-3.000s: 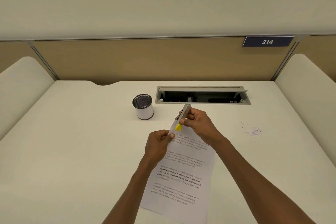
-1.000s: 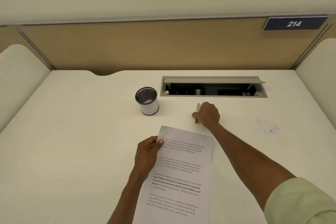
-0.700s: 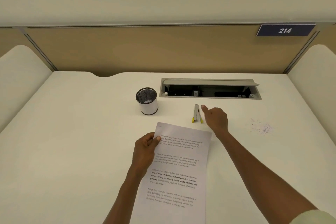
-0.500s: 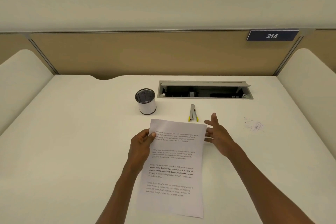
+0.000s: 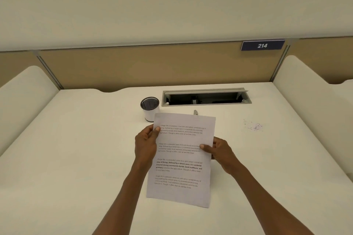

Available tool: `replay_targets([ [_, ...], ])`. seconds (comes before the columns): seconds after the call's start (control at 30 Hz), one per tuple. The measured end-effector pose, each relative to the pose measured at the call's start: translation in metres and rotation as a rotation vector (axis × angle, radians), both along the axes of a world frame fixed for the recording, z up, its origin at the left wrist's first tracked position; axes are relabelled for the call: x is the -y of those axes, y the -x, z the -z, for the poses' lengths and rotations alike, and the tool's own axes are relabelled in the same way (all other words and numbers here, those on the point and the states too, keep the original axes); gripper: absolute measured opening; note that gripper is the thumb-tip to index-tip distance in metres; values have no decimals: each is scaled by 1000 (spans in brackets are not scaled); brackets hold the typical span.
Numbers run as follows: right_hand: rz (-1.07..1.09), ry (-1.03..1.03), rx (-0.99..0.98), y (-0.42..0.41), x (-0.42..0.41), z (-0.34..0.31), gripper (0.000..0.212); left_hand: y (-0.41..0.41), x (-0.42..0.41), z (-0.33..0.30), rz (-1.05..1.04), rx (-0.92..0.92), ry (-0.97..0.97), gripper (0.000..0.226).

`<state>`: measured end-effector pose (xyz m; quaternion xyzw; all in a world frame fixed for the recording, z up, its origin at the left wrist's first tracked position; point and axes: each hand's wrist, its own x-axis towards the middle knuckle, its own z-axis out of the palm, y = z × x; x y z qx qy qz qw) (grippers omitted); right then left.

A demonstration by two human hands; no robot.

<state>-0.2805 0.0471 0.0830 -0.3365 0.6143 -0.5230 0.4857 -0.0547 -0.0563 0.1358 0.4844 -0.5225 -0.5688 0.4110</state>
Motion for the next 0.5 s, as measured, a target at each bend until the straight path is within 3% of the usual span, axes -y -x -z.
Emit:
replay_targets([
  [0.2, 132, 117, 0, -7, -8, -27, 23, -3, 2, -16, -2, -32, -22, 16],
  [0.5, 302, 268, 37, -1, -17, -109, 20, -13, -36, -46, 230, -96, -6, 23],
])
